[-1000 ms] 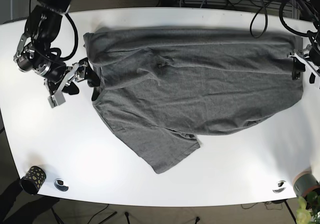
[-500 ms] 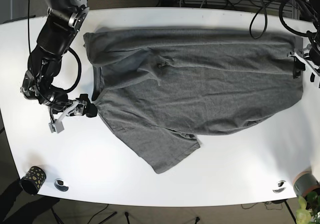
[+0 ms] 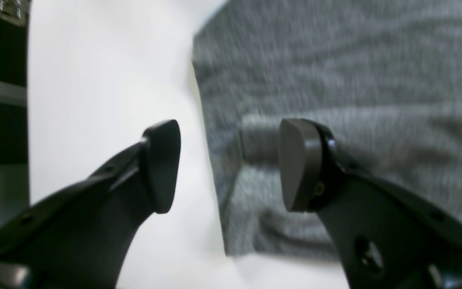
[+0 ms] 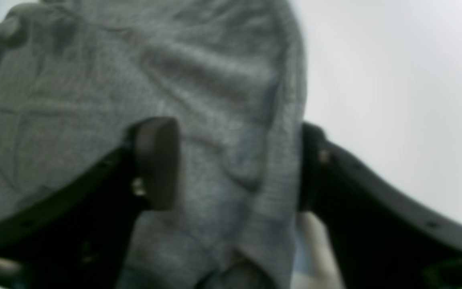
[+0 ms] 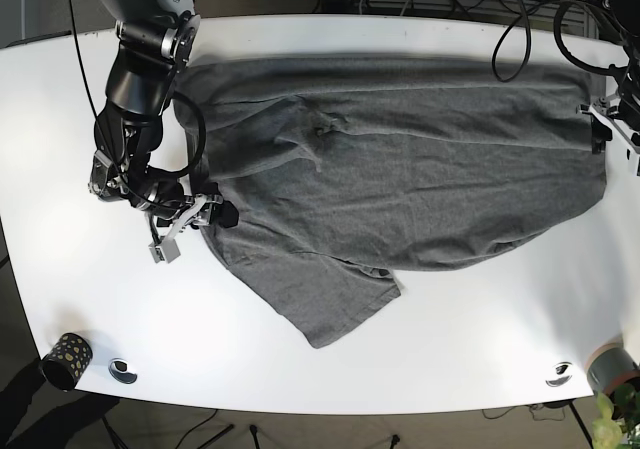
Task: Fold the T-shirt properly
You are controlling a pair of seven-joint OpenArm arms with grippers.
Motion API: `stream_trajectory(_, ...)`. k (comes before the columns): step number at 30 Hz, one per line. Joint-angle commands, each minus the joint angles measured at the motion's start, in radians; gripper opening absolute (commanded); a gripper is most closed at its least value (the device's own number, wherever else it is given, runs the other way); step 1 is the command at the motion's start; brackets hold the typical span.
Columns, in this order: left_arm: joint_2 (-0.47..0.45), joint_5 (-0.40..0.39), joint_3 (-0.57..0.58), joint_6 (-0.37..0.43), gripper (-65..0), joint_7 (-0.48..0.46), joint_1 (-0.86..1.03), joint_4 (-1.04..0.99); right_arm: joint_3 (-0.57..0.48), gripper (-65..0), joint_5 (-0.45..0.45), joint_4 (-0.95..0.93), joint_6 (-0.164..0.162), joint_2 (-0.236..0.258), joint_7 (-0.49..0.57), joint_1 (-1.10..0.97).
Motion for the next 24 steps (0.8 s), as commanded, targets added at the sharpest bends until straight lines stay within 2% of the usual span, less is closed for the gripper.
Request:
stream_trajectory(1,-0.019,-0.006,-0.015,0.056,-27.2,-0.017,-0.015,0.014,0.0,-35.7,-0.011,0.008,-0.002,0.014,-0.013,0.017)
stream_trajectory(4,-0.023,-0.006,-0.015,0.193,-19.3,-0.017,-0.071,-0.032,0.0,-45.8,-0.011,0.013,-0.002,0.009,-0.013,0.018)
stream_trajectory(6,-0.028,-0.006,-0.015,0.254,-15.1,-0.017,-0.103,-0.089,-0.002,-51.7,-0.011,0.014,-0.002,-0.005,-0.013,0.02)
stream_trajectory(9,-0.054,-0.006,-0.015,0.312,-14.3,-0.017,-0.178,-0.184,-0.002,-60.1,-0.014,0.014,-0.002,-0.008,-0.013,0.02)
stream_trajectory(11,-0.065,-0.006,-0.013,0.319,-14.3,-0.017,-0.218,-0.251,-0.002,-63.9,-0.014,0.014,-0.002,-0.008,-0.013,0.02)
stream_trajectory(16,-0.098,-0.006,-0.012,0.317,-14.3,-0.017,-0.333,-0.457,-0.002,-65.0,-0.013,0.014,-0.002,-0.008,-0.013,0.018)
stream_trajectory(20,-0.128,-0.006,0.041,0.319,-14.4,-0.026,-0.408,-0.599,-0.002,-65.0,-0.014,0.014,-0.002,-0.008,-0.013,0.017)
stream_trajectory(24,-0.134,-0.006,0.094,0.322,-14.4,-0.099,-0.445,-0.699,-0.002,-65.0,-0.013,0.014,-0.002,-0.008,-0.013,0.017)
